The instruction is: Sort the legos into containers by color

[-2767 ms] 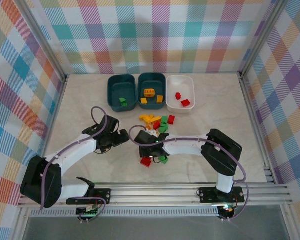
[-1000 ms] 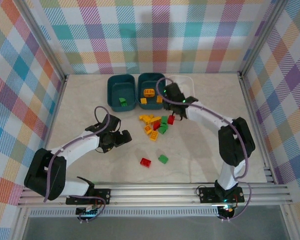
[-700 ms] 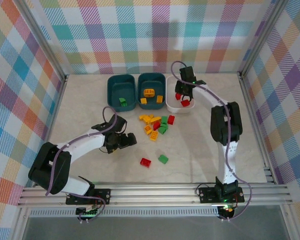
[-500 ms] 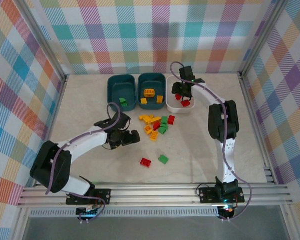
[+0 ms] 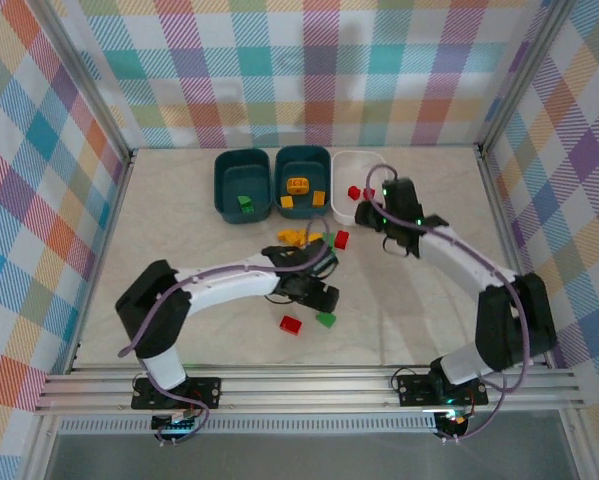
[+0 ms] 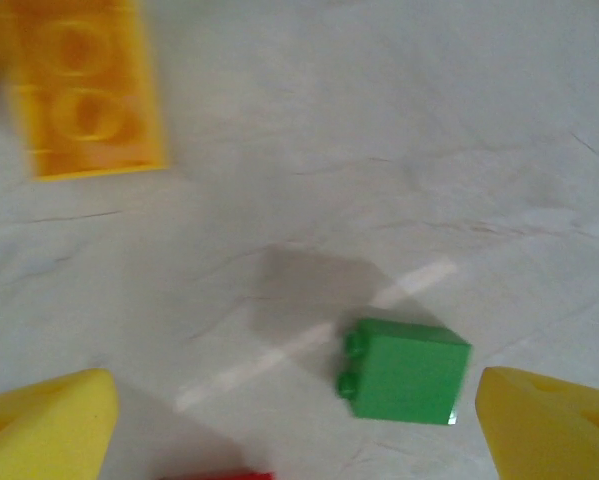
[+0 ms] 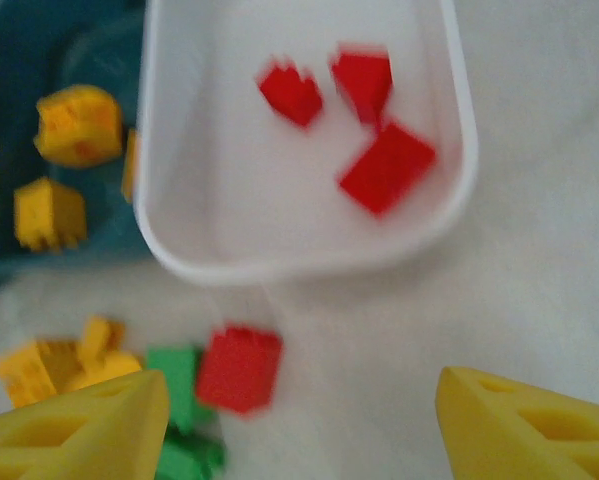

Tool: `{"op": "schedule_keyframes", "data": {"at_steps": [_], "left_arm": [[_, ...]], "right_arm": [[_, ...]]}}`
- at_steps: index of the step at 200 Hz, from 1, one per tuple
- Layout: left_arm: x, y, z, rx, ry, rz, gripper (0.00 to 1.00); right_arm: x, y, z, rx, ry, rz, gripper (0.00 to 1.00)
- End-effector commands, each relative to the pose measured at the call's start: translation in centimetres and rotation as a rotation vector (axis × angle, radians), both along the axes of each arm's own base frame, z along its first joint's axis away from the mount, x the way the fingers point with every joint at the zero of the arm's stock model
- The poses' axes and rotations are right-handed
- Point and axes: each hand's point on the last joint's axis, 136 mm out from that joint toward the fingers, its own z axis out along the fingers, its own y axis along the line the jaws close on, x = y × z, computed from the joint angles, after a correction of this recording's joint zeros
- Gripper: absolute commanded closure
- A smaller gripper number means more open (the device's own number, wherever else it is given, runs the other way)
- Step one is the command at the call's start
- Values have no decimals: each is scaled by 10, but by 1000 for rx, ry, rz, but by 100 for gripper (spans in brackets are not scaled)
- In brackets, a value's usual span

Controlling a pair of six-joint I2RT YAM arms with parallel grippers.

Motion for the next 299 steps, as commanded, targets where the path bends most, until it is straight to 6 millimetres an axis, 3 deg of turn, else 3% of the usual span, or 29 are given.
{"op": "schedule_keyframes", "data": {"at_steps": [1,22,86,128,163,204,222,246,274,299], "left_arm": [[-18,-7,-14,108,3,-150,9],[-27,-20,-26,109,40,-195,13],[-32,-27,-52,128,80,-215,23],[-30,-29,-64,157,97,-202,45],[-27,-39,-48,120,95,-178,54],[-17,-54,-9,67,45,-183,58],[-2,-51,12,49,-18,-152,61],[27,-32,38,8,-59,-48,61],[77,12,61,-37,-70,147,61],[133,60,83,-112,-79,371,61]], "right_arm": [[-23,-11,-33,23,37,-57,29],[-34,-13,-44,20,43,-43,29],[-35,-31,-54,-28,36,-129,28],[-36,-31,-51,-17,25,-131,28],[-37,-25,-53,17,26,-115,28],[-36,-24,-55,26,25,-123,28],[-37,-26,-56,24,23,-128,29],[-36,-26,-58,23,25,-132,29],[-35,-25,-58,32,26,-131,28],[-34,-25,-60,28,32,-133,28]]}}
